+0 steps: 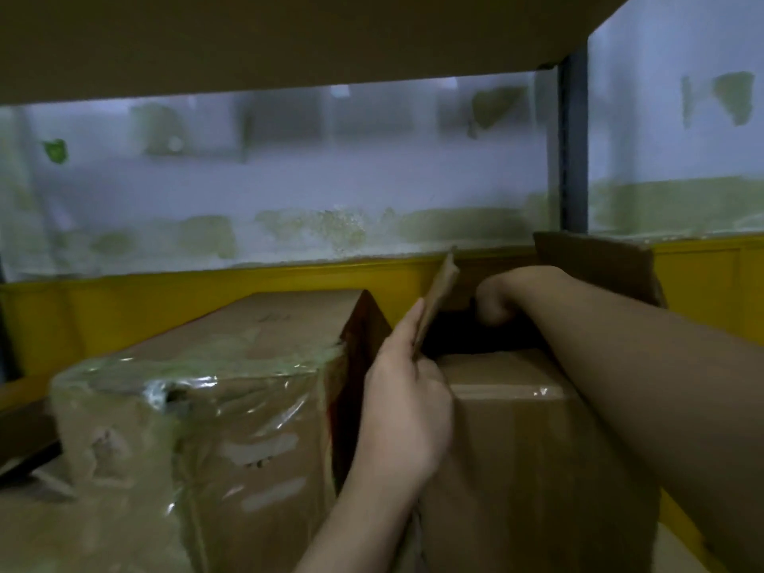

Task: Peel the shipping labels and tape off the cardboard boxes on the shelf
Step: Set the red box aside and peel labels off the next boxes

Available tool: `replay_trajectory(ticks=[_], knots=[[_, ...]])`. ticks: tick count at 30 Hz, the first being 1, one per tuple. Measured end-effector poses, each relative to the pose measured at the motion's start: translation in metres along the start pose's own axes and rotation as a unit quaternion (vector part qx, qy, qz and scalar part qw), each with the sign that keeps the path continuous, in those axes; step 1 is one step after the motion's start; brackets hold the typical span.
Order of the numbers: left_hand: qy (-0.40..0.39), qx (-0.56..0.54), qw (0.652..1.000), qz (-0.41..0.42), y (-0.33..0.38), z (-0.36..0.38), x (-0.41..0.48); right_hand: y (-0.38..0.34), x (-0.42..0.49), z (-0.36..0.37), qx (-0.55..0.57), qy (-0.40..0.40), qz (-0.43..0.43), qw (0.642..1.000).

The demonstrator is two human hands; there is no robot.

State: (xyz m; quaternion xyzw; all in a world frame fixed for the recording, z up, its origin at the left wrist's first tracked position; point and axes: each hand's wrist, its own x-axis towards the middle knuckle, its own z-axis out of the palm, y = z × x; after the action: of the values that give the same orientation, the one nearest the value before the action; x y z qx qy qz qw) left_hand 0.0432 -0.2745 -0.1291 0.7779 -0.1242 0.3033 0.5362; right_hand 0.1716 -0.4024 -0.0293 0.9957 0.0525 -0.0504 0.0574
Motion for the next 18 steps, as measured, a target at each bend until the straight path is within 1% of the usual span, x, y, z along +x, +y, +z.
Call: replay_trajectory(ticks=[2,4,7,10,14,15,16,17,18], knots=[[-0.001,-0.014,1.000,0.002,0.000,0.004,0.002,-0.002,0.001,0.005,-0.015,-0.040,-0.018,0.999],[0.003,-0.024,1.000,0.006,0.000,0.006,0.003,-0.003,-0.007,0.004,-0.007,-0.042,-0.040,0.998],[0.013,-0.011,1.000,0.022,-0.001,0.004,0.000,-0.001,-0.023,0.002,0.018,-0.001,-0.066,0.998],[-0.006,0.025,0.999,0.032,-0.003,-0.003,-0.001,-0.002,-0.062,0.005,0.036,0.027,-0.093,0.995],[-0.032,0.046,0.998,0.026,-0.001,-0.009,0.002,0.012,-0.140,0.028,0.048,0.108,-0.175,0.977],[-0.038,0.050,0.998,0.027,0.000,-0.009,0.002,0.016,-0.160,0.034,0.067,0.153,-0.197,0.966],[-0.042,0.045,0.998,0.031,-0.001,-0.010,0.002,0.022,-0.172,0.041,0.112,0.221,-0.221,0.943],[-0.045,0.034,0.998,0.035,-0.001,-0.009,0.002,0.026,-0.184,0.048,0.183,0.306,-0.241,0.903],[-0.046,0.031,0.998,0.041,-0.002,-0.009,0.001,0.031,-0.193,0.053,0.253,0.396,-0.251,0.846]])
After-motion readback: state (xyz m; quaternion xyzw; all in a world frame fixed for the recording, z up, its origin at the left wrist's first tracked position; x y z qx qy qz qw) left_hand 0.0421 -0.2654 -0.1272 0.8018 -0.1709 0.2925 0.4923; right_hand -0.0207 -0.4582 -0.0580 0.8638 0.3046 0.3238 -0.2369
